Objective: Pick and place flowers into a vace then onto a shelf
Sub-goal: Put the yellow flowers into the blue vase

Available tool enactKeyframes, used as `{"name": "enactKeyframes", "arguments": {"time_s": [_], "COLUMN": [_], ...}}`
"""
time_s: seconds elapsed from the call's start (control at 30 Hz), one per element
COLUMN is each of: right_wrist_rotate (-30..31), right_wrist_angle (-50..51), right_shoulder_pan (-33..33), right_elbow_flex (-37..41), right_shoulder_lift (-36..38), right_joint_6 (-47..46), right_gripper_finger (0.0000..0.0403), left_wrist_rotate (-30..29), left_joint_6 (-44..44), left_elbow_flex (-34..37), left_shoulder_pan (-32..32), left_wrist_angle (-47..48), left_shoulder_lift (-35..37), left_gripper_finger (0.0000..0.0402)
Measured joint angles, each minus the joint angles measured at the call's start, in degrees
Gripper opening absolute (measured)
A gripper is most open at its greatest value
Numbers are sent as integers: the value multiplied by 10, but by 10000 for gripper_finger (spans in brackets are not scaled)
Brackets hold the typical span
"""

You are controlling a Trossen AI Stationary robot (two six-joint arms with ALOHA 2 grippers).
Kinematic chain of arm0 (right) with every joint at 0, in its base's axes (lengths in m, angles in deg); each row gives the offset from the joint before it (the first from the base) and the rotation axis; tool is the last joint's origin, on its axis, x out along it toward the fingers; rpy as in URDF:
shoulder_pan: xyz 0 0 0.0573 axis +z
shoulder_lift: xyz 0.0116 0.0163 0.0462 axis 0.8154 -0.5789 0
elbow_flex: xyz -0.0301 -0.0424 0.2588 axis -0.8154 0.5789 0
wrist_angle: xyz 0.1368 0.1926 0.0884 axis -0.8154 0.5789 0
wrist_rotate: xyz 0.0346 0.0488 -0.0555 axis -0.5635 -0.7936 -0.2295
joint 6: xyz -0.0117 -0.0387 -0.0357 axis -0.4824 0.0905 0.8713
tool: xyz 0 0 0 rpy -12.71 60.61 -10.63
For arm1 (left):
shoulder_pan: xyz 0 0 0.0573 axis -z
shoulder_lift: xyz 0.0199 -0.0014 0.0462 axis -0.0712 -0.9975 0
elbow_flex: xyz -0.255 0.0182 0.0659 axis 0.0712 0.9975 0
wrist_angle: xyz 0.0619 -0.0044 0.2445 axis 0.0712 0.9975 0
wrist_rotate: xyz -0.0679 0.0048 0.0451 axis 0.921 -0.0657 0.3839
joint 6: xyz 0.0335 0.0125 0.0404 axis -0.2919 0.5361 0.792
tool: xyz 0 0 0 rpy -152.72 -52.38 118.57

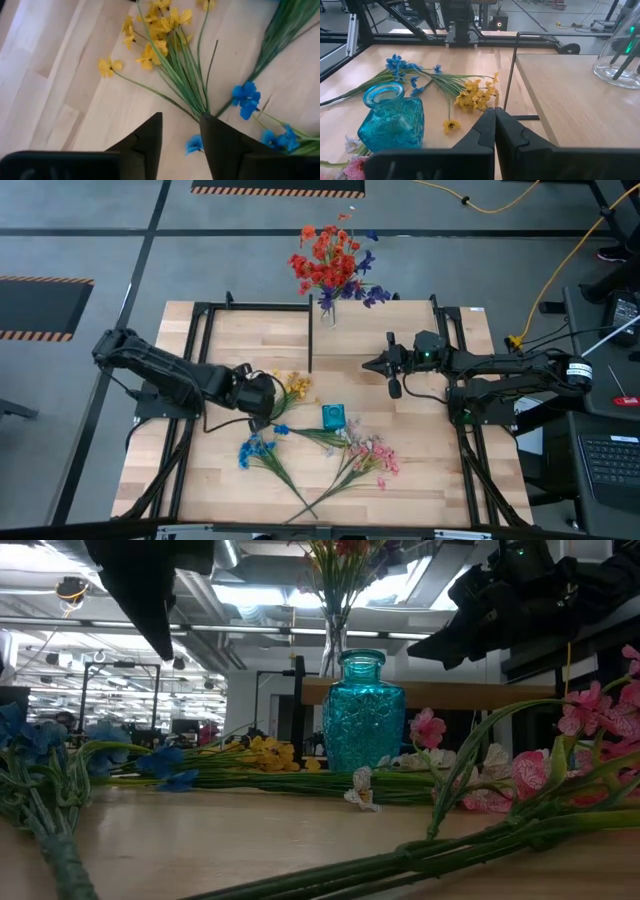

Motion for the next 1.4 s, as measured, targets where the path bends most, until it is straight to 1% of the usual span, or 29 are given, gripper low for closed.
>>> {"name": "enactKeyframes", "arguments": {"time_s": [0.13,0.17,0.27,0.43,0.8,0.97,1.03,1.17,1.4], "right_wrist_rotate": [0,0,0,0,0,0,0,0,0], "right_wrist_angle": [1,1,3,17,40,44,46,47,48], "right_shoulder_pan": [0,0,0,0,0,5,11,27,49], "right_elbow_flex": [0,0,0,0,0,0,0,0,0], "right_shoulder_lift": [0,0,0,0,0,0,0,0,0], "right_joint_6": [0,-1,-18,-33,-33,-33,-33,-32,-29], "right_gripper_finger": [3,3,3,3,3,3,3,3,3], "left_wrist_rotate": [0,9,59,78,92,108,109,90,91], "left_joint_6": [-24,-36,-53,-43,20,47,47,47,38], "left_elbow_flex": [-2,-2,0,3,4,4,4,4,4], "left_shoulder_pan": [-12,-16,-32,-53,-78,-78,-79,-85,-90], "left_wrist_angle": [1,1,-1,-2,-28,-70,-75,-74,-79], "left_shoulder_lift": [-25,-30,-48,-82,-149,-171,-180,-191,-194], "left_gripper_finger": [160,168,189,209,212,212,212,211,210]}}
